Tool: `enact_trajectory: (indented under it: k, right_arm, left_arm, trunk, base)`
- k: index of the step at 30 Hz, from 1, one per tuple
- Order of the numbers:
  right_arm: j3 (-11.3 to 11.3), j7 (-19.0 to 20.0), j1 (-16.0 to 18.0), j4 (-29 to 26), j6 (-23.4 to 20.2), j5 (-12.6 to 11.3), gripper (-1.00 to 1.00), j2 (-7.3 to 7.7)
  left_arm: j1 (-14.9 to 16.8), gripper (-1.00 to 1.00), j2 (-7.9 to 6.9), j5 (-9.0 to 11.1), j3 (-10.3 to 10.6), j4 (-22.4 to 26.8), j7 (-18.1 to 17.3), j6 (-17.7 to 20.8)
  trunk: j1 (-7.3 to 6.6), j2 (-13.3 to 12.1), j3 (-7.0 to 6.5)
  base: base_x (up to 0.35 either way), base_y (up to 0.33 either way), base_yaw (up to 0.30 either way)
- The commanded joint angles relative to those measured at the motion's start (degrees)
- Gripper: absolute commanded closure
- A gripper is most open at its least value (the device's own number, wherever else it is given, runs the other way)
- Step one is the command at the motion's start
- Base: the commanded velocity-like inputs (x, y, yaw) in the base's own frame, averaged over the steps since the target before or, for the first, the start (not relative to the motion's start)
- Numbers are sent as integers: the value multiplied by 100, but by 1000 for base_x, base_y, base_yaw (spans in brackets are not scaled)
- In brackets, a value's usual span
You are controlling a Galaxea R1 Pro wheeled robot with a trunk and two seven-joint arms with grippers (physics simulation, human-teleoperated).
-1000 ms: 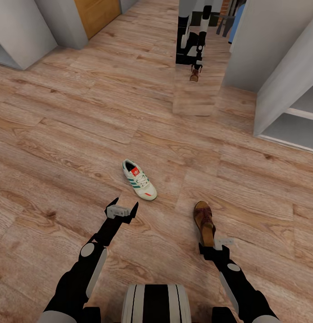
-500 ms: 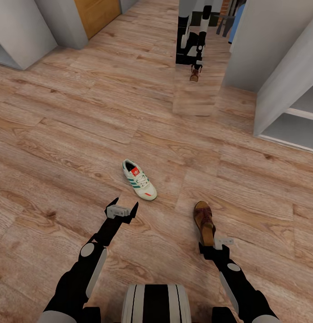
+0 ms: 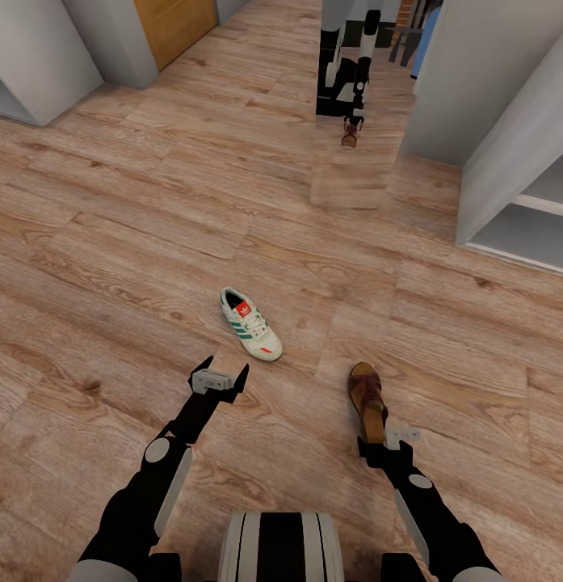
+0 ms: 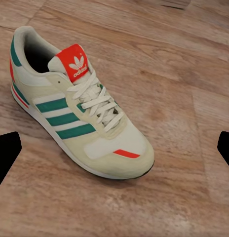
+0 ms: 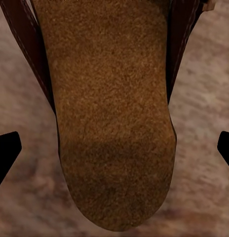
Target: Pick up the two gym shoes and the two sandals from the corridor floor and place them onto the hallstand (shoe rack) in the corridor, making sure they are on the rack and not on the floor. Arrange them so the two gym shoes are next to each other and the two sandals are next to each other.
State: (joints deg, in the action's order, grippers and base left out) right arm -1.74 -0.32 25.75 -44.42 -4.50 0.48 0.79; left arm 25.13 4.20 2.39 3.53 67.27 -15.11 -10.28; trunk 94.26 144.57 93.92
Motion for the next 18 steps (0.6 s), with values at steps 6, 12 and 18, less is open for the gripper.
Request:
enact_trajectory:
  k: [6, 12, 18]
  right_arm:
    - [-1, -3, 3, -10, -34, 5, -100, 0]
    - [-1, -3, 7, -13, -34, 5, -100, 0]
    - [-1, -3, 8, -19, -34, 5, -100, 0]
  left_arm:
    - [1, -100, 2, 25, -3, -1, -27, -9]
    - [0, -100, 2, 25, -2, 4, -27, -6]
    - [1, -100, 2, 25, -2, 10, -27, -2]
  trunk:
    - [-1, 1, 3]
    - [4, 4, 47]
    - [20, 12, 180]
  base:
    - [0, 0, 0]
    - [0, 0, 0]
    - [0, 0, 0]
